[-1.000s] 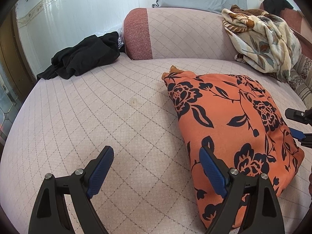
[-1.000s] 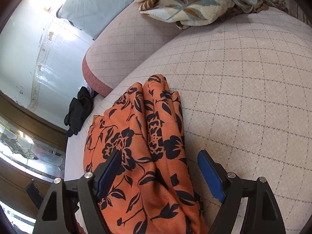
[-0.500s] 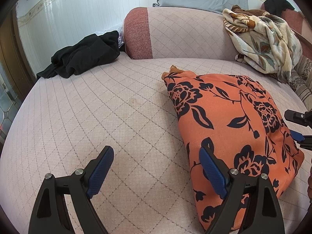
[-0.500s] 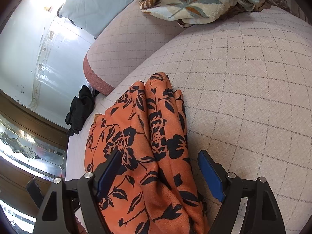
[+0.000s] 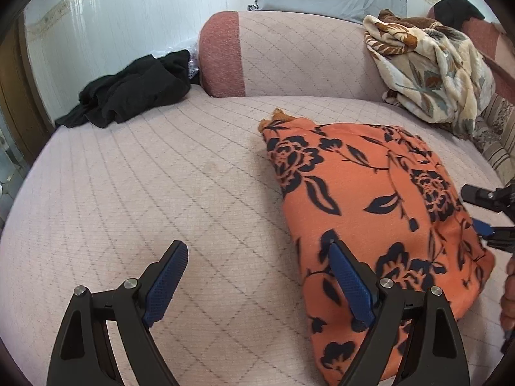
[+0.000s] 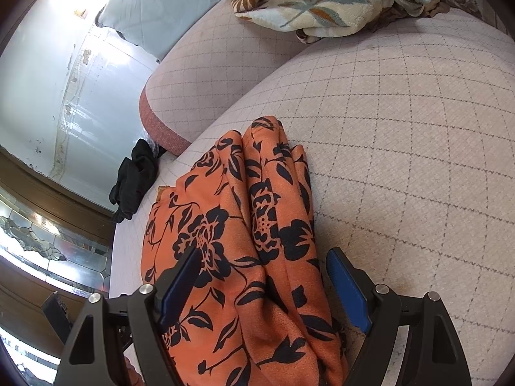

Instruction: Fold small clothes

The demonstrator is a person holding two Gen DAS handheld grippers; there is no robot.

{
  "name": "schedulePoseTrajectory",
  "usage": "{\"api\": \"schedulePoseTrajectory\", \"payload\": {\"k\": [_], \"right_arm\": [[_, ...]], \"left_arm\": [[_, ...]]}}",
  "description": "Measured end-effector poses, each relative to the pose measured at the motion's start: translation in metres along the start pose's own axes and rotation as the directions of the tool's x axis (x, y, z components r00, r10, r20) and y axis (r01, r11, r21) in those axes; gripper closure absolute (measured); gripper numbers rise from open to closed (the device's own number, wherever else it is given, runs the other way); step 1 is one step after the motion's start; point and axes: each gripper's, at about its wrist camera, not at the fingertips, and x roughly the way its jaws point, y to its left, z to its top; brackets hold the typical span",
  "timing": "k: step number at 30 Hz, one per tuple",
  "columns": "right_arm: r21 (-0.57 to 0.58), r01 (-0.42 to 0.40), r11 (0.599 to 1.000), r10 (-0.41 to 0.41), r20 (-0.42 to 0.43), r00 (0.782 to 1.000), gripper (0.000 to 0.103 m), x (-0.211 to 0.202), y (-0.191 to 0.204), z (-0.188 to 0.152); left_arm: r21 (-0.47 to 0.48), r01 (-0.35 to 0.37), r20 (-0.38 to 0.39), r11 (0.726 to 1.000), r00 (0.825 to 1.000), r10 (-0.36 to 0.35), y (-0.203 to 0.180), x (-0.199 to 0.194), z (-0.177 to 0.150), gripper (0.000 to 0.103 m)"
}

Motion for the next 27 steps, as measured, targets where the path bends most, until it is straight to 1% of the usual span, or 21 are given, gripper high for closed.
{"api": "schedulePoseTrajectory", "payload": {"k": [2,6,27], "right_arm": [[0.0,-0.001,1.0,0.001,-0.006,1.0,0.02,0.002,0.0,0.0],[0.0,0.0,1.0,0.0,-0.008,1.0,0.02,0.004,0.0,0.0],[-0.007,-0.011,1.0,0.011,0.004,1.0,0.02,-0.002,0.002,0.001]], "left_arm": [[-0.005,0.021,-0.003,1.0,1.0,-0.021,-0.003,0.001,0.001,0.014],[0.016,0.013,0.001,1.0,1.0,-0.013,-0.01,0.002,0.002,0.014],[0.008,0.028,-0.007,1.0,1.0,-0.028,-0.012,0.001,0.003,0.014]]}}
